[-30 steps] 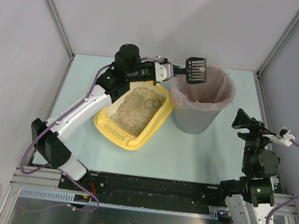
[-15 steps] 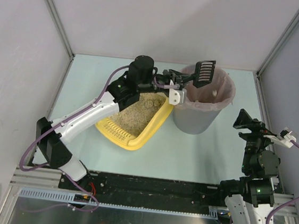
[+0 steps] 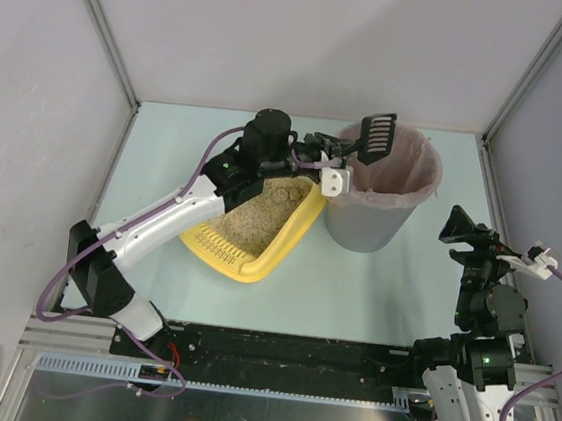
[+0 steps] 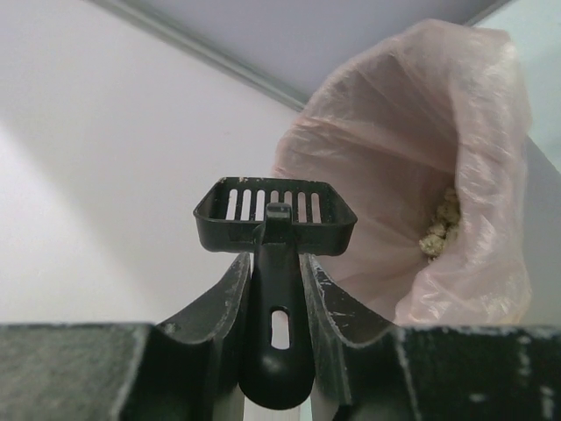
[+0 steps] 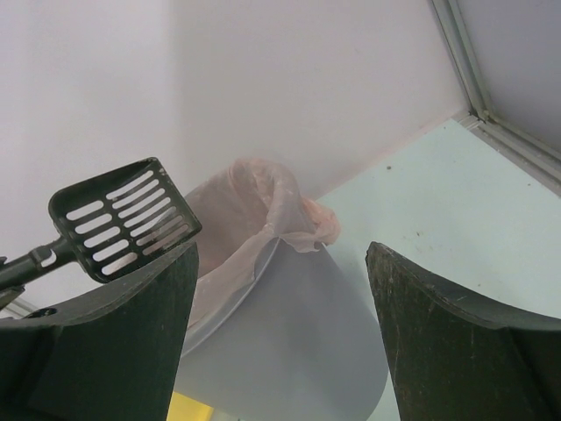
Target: Clean the litter box
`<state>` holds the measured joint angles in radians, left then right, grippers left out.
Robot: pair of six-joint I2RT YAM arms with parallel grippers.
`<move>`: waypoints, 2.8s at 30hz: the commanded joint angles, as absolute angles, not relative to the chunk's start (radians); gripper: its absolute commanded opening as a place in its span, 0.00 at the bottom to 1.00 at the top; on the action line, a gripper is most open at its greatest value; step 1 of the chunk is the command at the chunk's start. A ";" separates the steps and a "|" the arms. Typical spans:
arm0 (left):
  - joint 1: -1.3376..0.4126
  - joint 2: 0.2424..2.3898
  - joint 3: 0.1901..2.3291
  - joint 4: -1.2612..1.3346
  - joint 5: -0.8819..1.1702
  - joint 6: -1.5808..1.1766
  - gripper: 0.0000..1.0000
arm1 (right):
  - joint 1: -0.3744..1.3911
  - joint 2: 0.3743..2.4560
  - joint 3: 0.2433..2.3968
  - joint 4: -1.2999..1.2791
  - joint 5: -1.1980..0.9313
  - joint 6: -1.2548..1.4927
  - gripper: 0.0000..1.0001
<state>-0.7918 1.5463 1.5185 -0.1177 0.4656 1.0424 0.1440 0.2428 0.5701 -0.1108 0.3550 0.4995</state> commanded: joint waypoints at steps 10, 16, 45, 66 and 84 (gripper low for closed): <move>-0.796 1.298 1.379 0.264 0.203 0.548 0.00 | 0.140 0.213 0.574 -0.126 0.400 0.495 0.83; -0.796 1.112 1.206 0.262 -0.095 0.278 0.00 | 0.140 0.225 0.575 -0.129 0.411 0.505 0.83; -0.480 1.017 1.065 -0.479 0.093 -0.124 0.00 | 0.140 0.248 0.574 -0.144 0.437 0.583 0.83; -0.422 1.293 1.117 -0.402 0.173 -0.051 0.00 | 0.140 0.311 0.575 -0.118 0.396 0.589 0.83; -0.391 1.448 1.000 -0.227 0.256 -0.078 0.00 | 0.140 0.328 0.575 -0.107 0.379 0.589 0.82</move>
<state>-0.3939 1.4094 1.0481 -0.2653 0.2127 -0.0780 0.1421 0.3138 0.5701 -0.1516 0.3836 0.5762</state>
